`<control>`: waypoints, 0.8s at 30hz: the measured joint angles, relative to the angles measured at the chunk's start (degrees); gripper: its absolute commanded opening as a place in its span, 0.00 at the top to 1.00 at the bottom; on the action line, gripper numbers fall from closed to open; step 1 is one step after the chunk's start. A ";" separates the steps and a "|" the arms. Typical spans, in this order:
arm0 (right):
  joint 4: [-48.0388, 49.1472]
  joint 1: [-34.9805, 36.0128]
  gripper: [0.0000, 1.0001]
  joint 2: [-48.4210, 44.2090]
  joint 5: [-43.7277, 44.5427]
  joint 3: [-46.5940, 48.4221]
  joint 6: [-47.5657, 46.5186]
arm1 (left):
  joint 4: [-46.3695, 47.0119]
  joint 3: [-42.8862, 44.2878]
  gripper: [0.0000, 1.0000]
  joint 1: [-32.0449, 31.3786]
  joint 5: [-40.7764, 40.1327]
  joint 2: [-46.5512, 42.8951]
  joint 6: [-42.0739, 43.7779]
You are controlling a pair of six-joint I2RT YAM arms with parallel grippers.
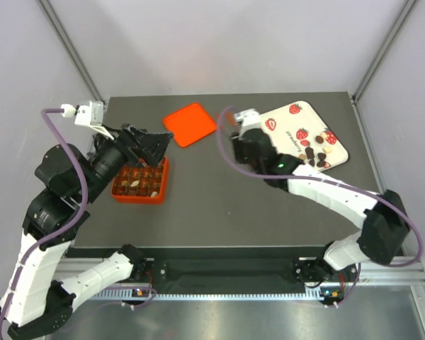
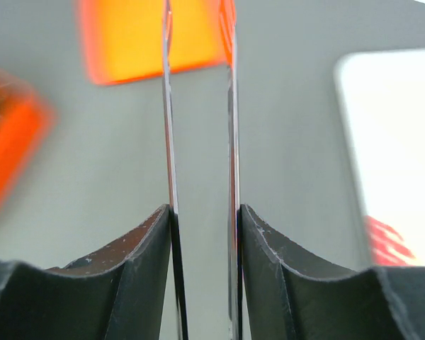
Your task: Pack the chocolate
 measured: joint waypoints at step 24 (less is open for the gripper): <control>-17.40 -48.43 0.58 -1.95 -9.90 -9.42 4.39 | 0.31 -3.08 0.01 0.00 0.63 3.74 0.04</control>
